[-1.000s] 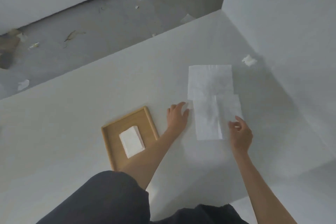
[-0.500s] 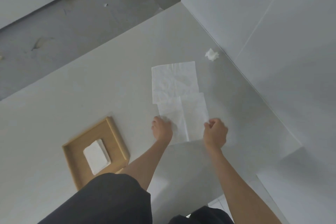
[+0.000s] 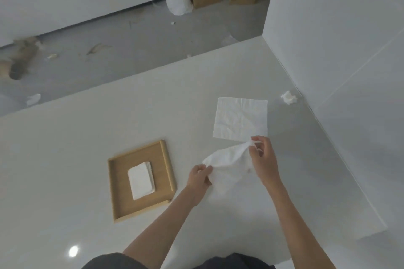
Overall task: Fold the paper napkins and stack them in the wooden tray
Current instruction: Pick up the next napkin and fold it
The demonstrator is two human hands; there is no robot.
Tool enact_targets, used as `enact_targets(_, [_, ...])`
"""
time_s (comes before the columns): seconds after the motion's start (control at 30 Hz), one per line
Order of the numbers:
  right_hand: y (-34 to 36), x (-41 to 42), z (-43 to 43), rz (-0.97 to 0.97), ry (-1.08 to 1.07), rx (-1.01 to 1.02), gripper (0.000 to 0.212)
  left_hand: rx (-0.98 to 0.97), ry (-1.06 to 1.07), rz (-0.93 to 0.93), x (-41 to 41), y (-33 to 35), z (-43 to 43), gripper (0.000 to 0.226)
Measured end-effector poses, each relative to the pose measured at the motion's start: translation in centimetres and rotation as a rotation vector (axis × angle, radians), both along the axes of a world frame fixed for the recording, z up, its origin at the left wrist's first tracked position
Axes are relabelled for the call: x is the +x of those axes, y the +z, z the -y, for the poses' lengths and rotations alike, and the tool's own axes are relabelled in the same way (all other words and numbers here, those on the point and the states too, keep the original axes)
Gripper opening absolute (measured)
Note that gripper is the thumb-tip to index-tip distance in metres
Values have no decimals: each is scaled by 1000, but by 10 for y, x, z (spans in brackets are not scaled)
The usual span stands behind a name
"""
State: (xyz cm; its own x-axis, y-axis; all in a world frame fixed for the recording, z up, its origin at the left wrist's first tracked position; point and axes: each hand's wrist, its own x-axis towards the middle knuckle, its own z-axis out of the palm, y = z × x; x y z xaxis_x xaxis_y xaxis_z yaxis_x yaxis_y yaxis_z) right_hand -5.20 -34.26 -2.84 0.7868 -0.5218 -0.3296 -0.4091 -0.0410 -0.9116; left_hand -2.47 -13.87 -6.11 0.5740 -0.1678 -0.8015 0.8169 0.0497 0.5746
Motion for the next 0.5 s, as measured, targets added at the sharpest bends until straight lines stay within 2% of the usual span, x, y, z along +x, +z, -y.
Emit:
enact_targets(0.07, [29, 24, -20, 57, 172, 6, 32, -119, 48, -31, -12, 18, -30, 20])
enact_targets(0.13, [59, 50, -51, 93, 408, 28, 37, -164, 105, -70, -27, 35, -62, 11])
enact_targets(0.2, [94, 69, -83, 99, 678, 35, 40, -102, 161, -24, -32, 43, -91, 32])
enact_targets(0.33, [166, 84, -143, 28, 1157, 105, 35, 5, 308, 203, -15, 72, -163, 55])
enact_targets(0.4, [195, 86, -165, 15, 1283, 131, 34, 35, 163, 312, -3, 95, -194, 72])
enact_targets(0.43, [207, 90, -181, 21, 1317, 146, 36, 48, 71, 375, 1, 109, -210, 72])
enact_targets(0.5, [221, 96, -189, 26, 1321, 185, 39, 32, -101, 481, 8, 135, -218, 57])
